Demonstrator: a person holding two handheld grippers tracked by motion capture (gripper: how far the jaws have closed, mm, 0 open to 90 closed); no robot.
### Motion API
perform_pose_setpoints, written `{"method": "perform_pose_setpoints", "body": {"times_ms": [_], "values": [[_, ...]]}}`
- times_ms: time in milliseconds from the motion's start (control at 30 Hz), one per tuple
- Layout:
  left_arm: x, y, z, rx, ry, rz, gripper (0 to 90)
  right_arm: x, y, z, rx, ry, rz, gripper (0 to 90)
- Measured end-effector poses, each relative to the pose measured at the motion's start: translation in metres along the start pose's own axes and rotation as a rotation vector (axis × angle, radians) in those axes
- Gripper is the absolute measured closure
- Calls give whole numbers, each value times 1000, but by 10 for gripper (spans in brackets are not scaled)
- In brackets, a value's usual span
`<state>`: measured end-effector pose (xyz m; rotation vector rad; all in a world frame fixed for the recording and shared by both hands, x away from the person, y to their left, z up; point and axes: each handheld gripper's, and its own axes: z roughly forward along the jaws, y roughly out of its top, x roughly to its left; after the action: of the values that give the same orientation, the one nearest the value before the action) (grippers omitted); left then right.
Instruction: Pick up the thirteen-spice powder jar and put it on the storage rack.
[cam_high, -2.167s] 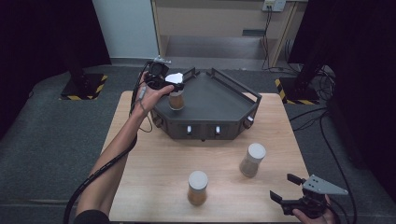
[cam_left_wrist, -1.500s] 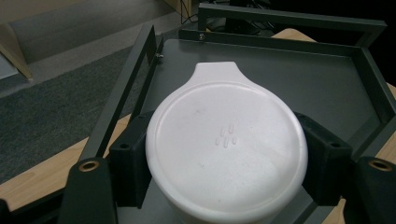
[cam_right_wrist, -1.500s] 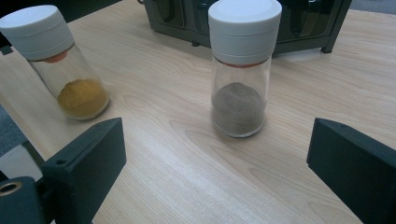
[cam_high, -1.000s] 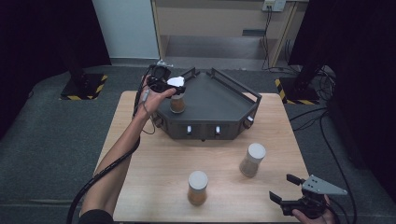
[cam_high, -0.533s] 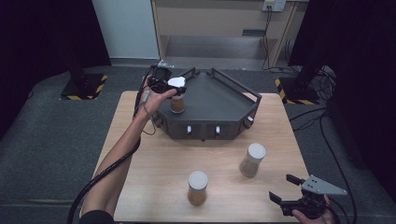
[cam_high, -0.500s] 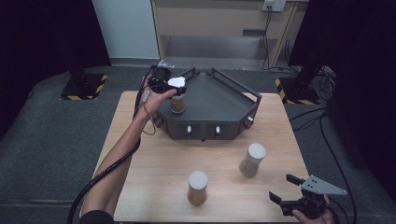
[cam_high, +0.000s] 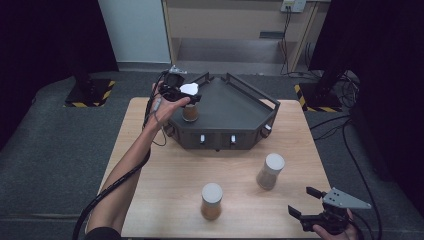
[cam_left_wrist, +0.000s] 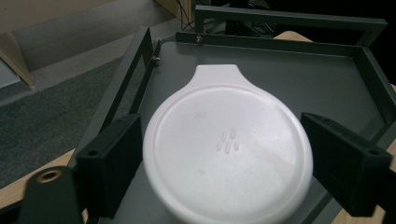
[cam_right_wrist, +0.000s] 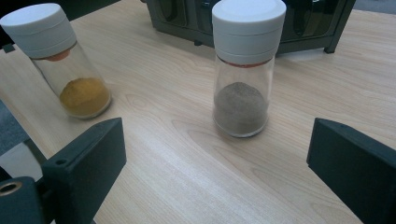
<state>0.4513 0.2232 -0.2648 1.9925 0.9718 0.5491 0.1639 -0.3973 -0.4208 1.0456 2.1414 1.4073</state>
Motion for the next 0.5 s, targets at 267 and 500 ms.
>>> {"method": "perform_pose_setpoints", "body": {"times_ms": [267, 500], "values": [[-3, 2, -9, -40, 15, 8, 72, 0, 0, 0, 0, 0, -1, 53], [-6, 8, -22, -71, 10, 24, 69, 0, 0, 0, 0, 0, -3, 53]]}}
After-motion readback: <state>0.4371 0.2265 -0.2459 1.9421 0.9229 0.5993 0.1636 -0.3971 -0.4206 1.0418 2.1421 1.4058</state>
